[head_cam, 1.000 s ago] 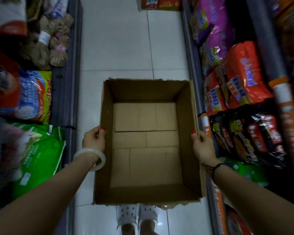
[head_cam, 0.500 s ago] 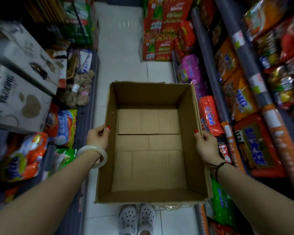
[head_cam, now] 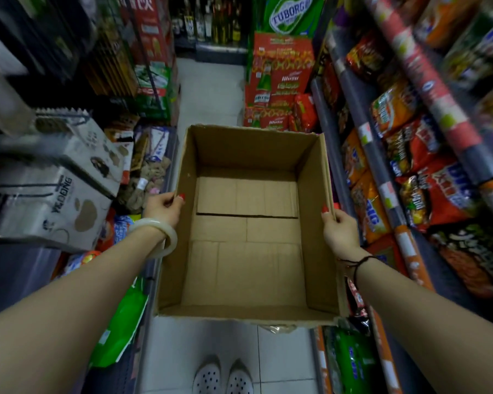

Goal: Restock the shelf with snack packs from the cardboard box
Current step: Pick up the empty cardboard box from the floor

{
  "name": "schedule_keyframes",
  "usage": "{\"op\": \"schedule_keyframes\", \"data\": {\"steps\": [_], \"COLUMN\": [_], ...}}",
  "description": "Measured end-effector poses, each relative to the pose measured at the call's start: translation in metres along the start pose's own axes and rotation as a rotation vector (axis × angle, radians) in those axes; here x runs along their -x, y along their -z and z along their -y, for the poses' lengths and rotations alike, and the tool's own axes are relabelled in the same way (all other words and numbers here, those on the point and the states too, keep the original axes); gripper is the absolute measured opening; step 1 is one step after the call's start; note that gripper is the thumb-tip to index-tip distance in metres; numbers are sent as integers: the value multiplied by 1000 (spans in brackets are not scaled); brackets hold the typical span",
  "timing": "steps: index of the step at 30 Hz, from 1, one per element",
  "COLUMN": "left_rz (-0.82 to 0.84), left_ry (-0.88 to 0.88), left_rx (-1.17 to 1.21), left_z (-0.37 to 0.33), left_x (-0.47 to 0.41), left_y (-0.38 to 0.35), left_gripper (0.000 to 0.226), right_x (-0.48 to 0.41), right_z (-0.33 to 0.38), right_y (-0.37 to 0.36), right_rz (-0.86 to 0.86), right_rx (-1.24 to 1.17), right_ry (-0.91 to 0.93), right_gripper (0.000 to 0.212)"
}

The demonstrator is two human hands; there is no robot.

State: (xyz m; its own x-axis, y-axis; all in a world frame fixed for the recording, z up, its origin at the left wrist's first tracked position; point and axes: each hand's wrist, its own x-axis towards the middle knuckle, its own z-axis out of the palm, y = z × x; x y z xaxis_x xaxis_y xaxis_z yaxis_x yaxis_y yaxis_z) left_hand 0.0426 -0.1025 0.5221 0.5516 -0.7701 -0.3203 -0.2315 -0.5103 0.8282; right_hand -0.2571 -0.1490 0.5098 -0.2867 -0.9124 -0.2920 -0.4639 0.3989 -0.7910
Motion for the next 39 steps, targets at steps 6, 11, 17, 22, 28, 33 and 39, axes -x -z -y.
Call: {"op": "schedule_keyframes", "data": {"steps": [6, 11, 17, 22, 28, 33, 39], "left_rz": [28, 41, 79, 93, 92, 105, 51], "left_ry": [-51, -23, -28, -40, -86, -93, -67], "left_rx": [-22, 4, -2, -37, -10, -8, 11], "left_z": [-46, -87, -138, -173, -224, -267, -325], "left_x": [-35, -83, -148, -197, -255, -315, -385], "left_y": [6, 7, 9, 6, -14, -41, -79], "left_gripper": [16, 25, 27, 31, 27, 18, 28], "right_x": [-26, -60, -104, -147, -215, -287, -378], "right_z": [51, 96, 146, 180, 220, 256, 307], "right_y": [11, 6, -14, -22, -31, -39, -44], "right_rz": [-11, -38, -99, -115, -127, -142, -114], "right_rx": [24, 21, -18, -47, -32, -44, -32], "right_ry": [46, 49, -6, -41, -59, -63, -47], "right_gripper": [18, 29, 20, 19, 26, 34, 26]}}
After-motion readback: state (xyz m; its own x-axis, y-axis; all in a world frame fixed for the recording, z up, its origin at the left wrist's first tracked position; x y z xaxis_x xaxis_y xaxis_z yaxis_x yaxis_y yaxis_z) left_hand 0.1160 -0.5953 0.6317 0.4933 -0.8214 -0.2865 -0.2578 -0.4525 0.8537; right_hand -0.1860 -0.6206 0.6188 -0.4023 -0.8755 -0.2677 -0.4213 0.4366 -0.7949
